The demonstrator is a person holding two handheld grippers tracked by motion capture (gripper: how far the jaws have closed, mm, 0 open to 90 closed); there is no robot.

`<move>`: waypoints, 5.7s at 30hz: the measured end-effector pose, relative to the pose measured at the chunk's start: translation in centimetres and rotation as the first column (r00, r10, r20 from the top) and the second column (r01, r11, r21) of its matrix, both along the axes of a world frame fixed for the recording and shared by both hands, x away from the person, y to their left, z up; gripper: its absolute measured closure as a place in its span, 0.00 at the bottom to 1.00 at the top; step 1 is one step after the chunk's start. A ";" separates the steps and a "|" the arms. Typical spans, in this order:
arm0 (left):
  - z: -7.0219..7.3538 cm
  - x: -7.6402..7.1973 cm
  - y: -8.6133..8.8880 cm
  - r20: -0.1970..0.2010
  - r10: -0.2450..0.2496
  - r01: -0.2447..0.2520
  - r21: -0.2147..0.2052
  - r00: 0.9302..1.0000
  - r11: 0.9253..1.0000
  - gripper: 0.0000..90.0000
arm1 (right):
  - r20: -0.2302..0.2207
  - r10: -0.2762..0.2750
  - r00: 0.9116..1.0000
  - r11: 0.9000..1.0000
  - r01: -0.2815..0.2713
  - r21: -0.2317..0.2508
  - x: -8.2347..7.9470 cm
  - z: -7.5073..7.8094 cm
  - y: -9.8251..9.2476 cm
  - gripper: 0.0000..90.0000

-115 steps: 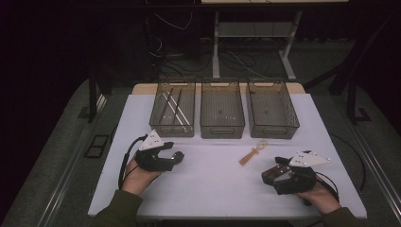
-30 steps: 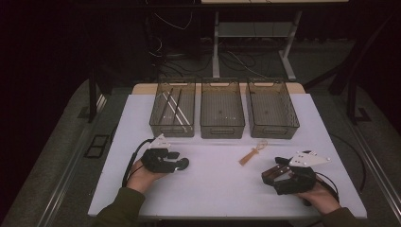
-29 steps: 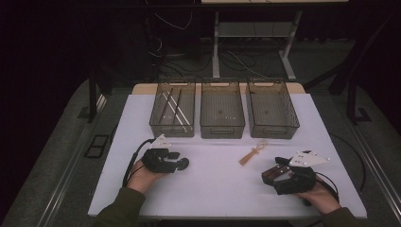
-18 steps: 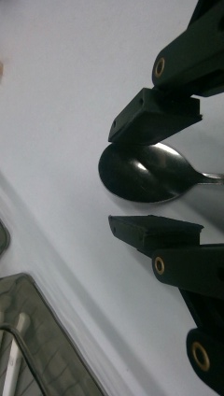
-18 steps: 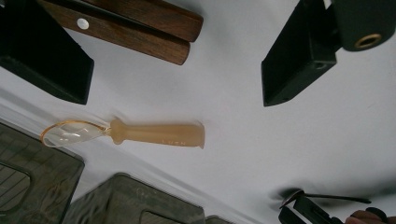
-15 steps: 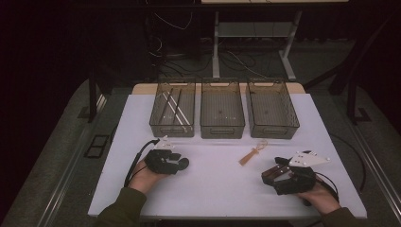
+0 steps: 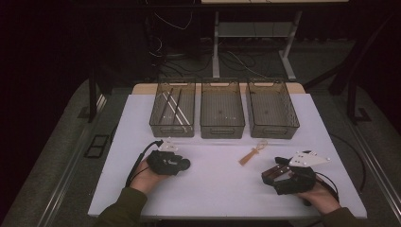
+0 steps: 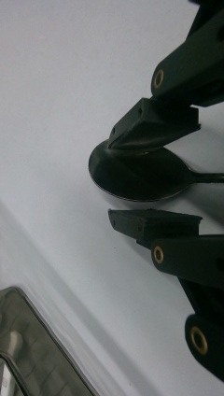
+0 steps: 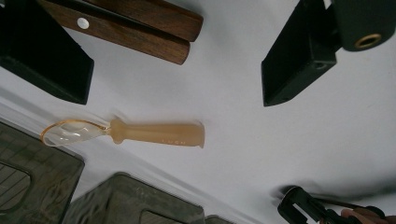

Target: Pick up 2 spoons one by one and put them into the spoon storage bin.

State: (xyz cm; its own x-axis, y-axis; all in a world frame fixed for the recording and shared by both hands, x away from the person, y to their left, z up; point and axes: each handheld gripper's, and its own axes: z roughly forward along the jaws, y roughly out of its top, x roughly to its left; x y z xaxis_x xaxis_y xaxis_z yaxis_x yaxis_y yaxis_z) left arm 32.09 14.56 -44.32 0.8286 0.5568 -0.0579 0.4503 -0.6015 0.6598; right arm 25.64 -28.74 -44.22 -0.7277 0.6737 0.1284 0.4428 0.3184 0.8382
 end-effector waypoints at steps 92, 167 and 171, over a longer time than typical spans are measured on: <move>5.4 2.3 0.1 0.041 0.029 -0.019 -0.212 0.999 0.977 0.97 | -0.015 0.019 1.000 1.000 -0.019 -0.019 -0.2 -0.5 1.1 0.11; 10.0 18.8 -13.8 0.226 0.082 -0.029 -0.227 0.971 0.974 0.97 | -0.011 -0.007 1.000 0.999 0.008 0.044 -0.3 0.1 0.0 0.11; 9.0 18.8 -14.2 0.217 0.093 -0.047 -0.205 0.972 0.978 0.96 | -0.012 -0.004 1.000 0.999 0.005 0.044 -0.3 0.1 0.0 0.11</move>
State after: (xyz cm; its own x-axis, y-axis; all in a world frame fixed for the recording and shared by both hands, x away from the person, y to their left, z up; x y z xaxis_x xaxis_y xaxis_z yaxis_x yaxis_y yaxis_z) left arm 50.84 0.36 -35.36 0.7922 0.6101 0.0102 0.3135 -0.4213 0.8510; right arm 25.30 -28.72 -44.14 -0.7227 0.6707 0.1670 0.4546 0.2792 0.8458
